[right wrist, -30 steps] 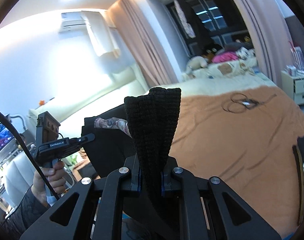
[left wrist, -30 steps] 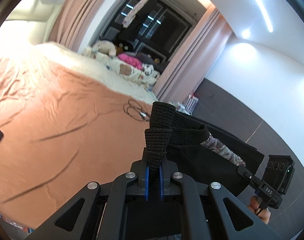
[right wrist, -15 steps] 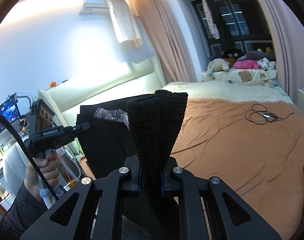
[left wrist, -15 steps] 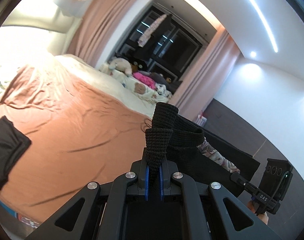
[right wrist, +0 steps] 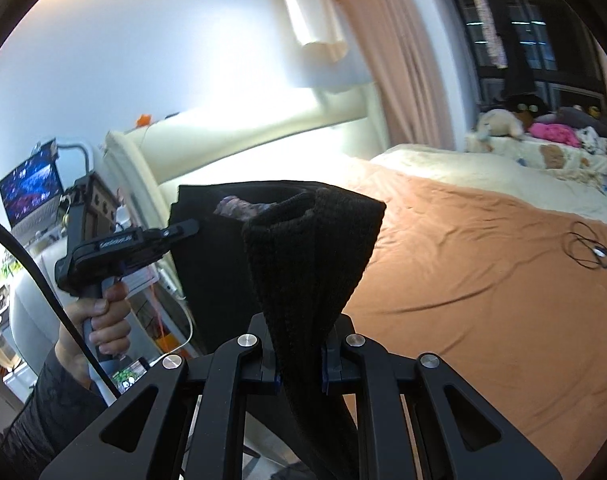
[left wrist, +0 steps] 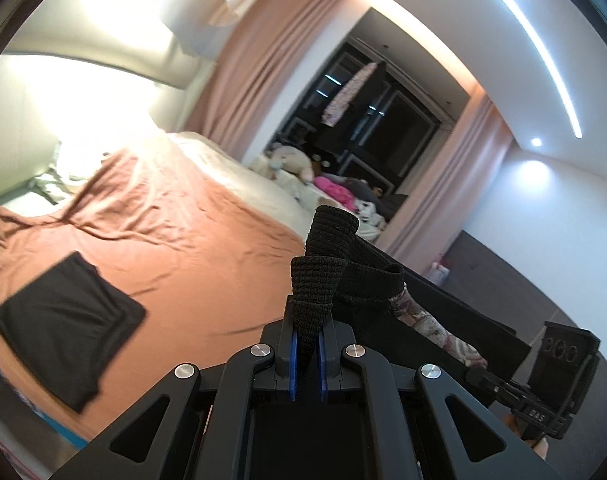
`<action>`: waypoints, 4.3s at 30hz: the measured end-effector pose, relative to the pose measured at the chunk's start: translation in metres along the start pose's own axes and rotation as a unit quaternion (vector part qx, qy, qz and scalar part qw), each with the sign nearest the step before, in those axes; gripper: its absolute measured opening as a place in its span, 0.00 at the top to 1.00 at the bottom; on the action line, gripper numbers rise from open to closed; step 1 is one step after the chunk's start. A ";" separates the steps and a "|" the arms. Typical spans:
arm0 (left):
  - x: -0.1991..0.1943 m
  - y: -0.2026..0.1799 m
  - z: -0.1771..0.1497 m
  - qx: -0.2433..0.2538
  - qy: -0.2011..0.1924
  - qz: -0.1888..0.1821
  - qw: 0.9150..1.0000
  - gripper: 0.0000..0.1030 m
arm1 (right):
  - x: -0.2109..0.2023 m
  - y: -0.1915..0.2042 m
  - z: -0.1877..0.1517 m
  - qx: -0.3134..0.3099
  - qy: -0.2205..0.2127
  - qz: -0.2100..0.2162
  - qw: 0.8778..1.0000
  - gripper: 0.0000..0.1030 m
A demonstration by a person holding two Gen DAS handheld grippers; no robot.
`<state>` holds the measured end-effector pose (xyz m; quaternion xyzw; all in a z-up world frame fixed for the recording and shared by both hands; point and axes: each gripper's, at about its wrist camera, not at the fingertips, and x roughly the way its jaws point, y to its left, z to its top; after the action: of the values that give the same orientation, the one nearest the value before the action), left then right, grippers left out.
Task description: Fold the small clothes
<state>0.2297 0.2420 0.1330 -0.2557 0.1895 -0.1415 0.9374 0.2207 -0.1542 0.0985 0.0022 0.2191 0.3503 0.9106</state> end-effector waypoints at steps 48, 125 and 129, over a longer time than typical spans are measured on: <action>0.034 0.308 0.103 -0.022 -0.004 0.247 0.969 0.93 | 0.275 -0.044 0.028 -0.013 0.111 0.143 0.983 0.92; 0.026 0.159 -0.016 0.003 0.061 0.282 0.958 0.00 | 0.140 -0.105 0.012 0.046 0.161 0.013 0.986 0.00; 0.010 0.129 -0.025 0.011 0.049 0.279 0.959 0.00 | 0.110 -0.103 0.008 0.044 0.150 0.007 0.988 0.00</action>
<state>0.2492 0.3349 0.0411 -0.1749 0.2975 0.1116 0.9319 0.3624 -0.1605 0.0461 -0.0091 0.3686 0.3430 0.8640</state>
